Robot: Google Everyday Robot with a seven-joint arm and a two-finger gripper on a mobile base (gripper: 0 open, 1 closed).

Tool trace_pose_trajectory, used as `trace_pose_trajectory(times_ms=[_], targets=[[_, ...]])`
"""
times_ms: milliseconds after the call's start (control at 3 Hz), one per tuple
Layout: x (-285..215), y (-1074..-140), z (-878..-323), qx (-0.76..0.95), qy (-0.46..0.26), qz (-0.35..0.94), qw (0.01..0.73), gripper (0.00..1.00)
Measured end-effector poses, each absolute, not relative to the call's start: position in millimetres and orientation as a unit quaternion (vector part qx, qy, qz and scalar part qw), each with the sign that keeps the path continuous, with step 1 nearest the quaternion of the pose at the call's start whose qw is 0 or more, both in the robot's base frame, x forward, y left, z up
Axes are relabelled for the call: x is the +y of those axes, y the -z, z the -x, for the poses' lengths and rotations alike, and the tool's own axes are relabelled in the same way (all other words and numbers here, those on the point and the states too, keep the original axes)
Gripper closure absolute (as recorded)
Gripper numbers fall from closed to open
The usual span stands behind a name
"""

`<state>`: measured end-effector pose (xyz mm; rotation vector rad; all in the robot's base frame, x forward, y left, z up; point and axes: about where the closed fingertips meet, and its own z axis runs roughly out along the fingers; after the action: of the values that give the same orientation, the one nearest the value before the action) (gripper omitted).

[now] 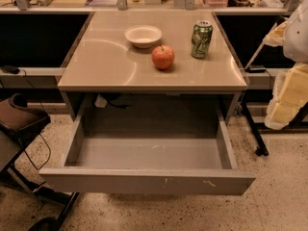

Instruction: Place apple into top drawer

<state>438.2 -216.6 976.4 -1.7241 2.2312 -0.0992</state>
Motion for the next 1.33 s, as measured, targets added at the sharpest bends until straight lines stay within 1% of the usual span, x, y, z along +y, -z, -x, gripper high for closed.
trace_pose_trajectory(times_ms=[333,667,1000,1333], targets=[[-217,-976,-438,0.781,0.035,0.603,0.159,0.00],[-212,-970,-456,0.776,0.024,0.610,0.156,0.00],[-201,-954,-497,0.767,0.004,0.623,0.155,0.00],[-186,-929,-550,0.757,-0.029,0.632,0.163,0.00]])
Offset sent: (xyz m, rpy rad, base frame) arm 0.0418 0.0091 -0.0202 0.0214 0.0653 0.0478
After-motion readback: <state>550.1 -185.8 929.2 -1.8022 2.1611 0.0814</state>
